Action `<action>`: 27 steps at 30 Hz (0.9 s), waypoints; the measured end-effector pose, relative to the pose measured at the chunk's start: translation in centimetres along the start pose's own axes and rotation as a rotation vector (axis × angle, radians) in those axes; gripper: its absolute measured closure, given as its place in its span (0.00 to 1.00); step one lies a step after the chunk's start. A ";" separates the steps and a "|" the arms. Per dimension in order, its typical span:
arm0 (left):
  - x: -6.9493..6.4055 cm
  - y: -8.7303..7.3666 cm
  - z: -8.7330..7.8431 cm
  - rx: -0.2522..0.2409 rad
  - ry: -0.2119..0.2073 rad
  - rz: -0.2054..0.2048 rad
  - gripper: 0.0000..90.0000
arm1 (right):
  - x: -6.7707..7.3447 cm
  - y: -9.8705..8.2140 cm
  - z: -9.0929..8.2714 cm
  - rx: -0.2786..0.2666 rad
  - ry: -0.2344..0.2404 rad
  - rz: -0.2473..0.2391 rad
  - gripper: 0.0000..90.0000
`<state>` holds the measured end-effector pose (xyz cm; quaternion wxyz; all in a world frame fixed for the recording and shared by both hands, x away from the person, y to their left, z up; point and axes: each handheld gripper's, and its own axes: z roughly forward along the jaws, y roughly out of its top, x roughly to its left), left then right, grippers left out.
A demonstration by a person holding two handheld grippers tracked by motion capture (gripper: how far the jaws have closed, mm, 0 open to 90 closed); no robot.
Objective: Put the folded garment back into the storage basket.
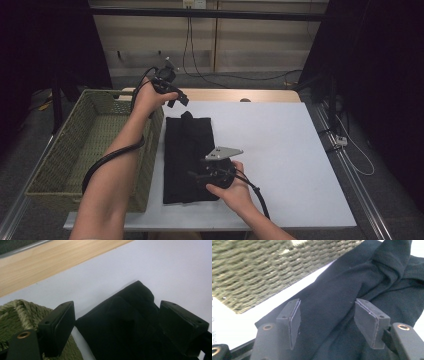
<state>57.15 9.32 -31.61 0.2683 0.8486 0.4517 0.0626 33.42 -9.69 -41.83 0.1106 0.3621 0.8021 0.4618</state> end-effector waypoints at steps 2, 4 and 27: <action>0.1 -0.2 -0.3 0.004 -0.001 0.019 0.16 | -0.8 0.4 0.6 0.002 -0.025 -0.004 0.41; 0.3 -0.4 -0.8 -0.005 -0.002 0.022 0.16 | -1.2 0.5 0.8 0.005 -0.031 0.002 0.40; 3.2 -4.2 -6.4 -0.004 -0.016 0.039 0.14 | -8.6 6.1 6.6 -0.026 -0.186 0.077 0.40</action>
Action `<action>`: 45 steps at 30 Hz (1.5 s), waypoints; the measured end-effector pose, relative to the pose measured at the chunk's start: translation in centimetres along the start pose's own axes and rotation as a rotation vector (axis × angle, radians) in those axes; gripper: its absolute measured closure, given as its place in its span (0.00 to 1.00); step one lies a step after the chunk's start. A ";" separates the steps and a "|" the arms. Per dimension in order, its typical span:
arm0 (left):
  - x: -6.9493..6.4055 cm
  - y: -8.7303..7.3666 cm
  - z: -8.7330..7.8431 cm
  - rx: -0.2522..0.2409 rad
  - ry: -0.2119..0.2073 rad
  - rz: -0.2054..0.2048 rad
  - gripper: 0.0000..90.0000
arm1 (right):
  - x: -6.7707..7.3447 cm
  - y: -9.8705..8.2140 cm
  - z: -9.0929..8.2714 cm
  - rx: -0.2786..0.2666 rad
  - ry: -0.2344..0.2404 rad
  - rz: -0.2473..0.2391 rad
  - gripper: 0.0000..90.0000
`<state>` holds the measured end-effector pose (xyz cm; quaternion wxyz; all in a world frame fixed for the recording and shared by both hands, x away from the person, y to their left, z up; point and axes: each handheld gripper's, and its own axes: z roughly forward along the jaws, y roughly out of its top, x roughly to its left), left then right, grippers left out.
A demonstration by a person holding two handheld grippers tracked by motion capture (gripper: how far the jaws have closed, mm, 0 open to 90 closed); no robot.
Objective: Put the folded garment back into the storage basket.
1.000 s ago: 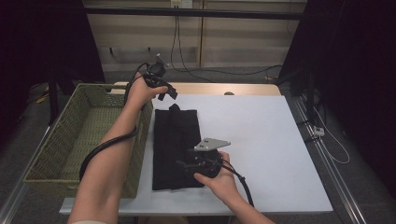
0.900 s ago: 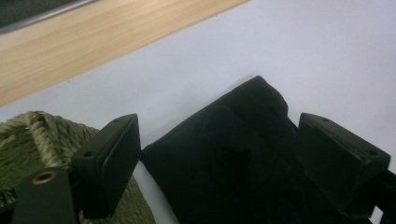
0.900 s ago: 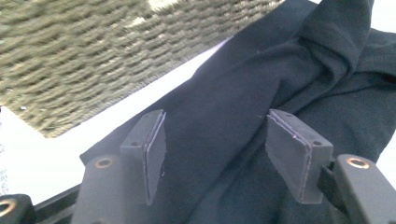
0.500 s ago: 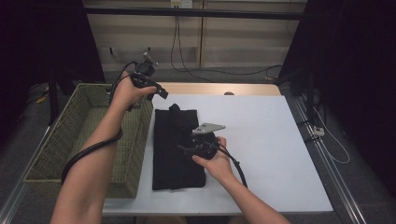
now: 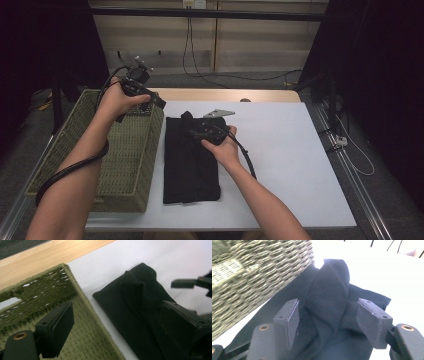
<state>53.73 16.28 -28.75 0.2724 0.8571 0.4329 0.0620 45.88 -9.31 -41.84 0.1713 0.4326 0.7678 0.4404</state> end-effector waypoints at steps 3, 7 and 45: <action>0.1 -0.4 -0.3 -0.003 -0.003 0.001 0.14 | -0.3 0.7 1.0 -0.019 0.000 0.032 0.42; 0.0 -0.6 -0.7 -0.007 0.002 -0.002 0.14 | 0.0 1.3 2.9 0.000 -0.029 0.014 0.44; -0.3 -1.4 -1.1 -0.006 0.005 -0.006 0.15 | -1.1 0.7 0.8 0.000 -0.081 0.025 0.54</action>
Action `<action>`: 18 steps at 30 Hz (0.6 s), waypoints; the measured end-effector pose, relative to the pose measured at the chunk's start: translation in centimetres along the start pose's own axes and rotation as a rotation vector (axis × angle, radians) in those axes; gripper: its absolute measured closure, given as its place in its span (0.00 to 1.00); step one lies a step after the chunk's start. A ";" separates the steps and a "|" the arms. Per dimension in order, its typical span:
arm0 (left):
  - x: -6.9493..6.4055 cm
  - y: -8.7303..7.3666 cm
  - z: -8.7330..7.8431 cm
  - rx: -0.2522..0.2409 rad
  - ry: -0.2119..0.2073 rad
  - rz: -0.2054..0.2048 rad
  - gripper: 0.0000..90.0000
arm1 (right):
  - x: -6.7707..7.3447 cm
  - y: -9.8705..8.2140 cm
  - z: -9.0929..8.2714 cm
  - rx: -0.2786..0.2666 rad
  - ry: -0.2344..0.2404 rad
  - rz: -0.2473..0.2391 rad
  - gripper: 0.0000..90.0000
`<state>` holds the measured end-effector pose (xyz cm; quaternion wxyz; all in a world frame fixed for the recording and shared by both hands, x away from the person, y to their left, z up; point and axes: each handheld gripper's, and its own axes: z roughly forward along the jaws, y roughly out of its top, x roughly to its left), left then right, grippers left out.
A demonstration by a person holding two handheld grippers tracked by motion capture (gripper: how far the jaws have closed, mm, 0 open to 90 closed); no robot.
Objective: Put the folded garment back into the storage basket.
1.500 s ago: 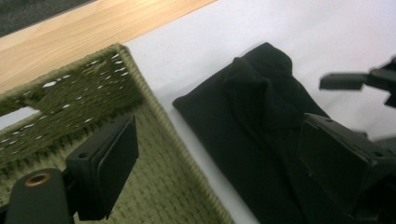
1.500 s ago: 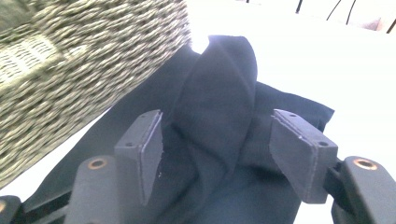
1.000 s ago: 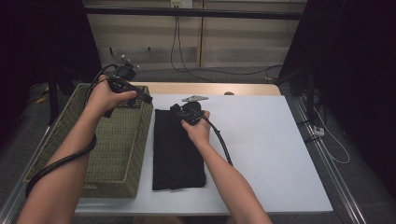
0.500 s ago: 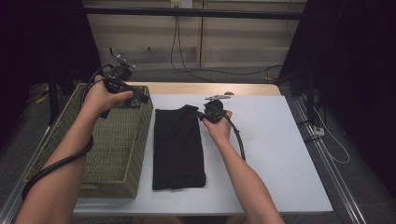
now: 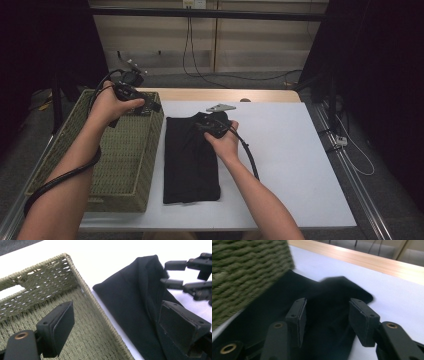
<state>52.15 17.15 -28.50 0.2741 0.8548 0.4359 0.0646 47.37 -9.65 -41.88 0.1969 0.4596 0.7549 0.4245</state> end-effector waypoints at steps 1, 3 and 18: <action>0.0 0.0 0.0 0.000 -0.002 0.000 0.15 | 0.4 0.0 0.3 0.008 0.023 0.007 0.52; 0.0 0.0 0.1 0.001 -0.004 -0.005 0.15 | 1.3 -0.2 1.1 0.016 0.063 0.023 0.48; 0.1 -0.3 -0.2 0.010 0.006 -0.016 0.15 | 1.3 -1.3 2.6 0.093 0.023 0.027 0.91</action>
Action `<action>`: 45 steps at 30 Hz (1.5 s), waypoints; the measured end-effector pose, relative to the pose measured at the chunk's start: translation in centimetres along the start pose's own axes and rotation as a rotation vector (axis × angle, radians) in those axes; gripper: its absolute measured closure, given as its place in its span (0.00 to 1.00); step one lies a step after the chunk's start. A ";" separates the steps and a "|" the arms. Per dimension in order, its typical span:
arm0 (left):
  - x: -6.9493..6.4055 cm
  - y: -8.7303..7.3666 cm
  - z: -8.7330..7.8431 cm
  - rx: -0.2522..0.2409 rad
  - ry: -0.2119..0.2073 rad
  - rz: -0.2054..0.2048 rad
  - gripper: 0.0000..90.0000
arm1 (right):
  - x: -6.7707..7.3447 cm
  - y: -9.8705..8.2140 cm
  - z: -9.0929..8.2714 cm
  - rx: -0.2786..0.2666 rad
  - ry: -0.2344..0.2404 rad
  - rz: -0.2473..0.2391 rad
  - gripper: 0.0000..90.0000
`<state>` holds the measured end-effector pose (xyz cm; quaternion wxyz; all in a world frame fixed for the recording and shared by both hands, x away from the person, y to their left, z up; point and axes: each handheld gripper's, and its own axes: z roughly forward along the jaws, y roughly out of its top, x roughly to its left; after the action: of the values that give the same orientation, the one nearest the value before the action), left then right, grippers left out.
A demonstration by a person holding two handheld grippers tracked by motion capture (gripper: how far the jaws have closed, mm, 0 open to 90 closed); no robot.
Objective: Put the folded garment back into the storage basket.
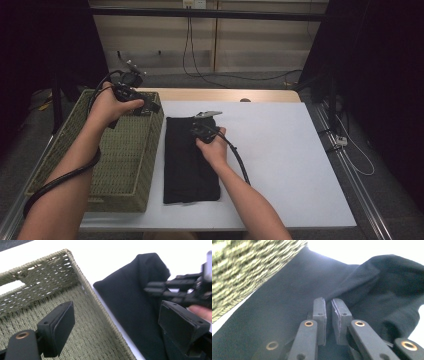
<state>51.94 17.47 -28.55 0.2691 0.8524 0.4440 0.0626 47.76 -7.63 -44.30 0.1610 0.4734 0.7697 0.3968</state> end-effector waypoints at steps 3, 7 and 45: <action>-0.1 0.0 -0.2 -0.002 0.013 0.003 0.15 | -1.9 -0.1 -1.3 -0.027 0.003 0.050 0.92; -0.4 0.1 -0.2 -0.003 0.011 0.009 0.15 | -3.6 -0.6 -2.1 -0.032 -0.036 0.064 0.91; -1.5 0.4 -0.1 -0.006 -0.001 0.019 0.15 | -9.4 -0.5 0.4 -0.017 -0.039 0.191 0.94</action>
<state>51.30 16.11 -28.08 0.2712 0.8558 0.4356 0.0659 52.42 -15.61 -46.14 0.1414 0.5508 0.7144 0.4078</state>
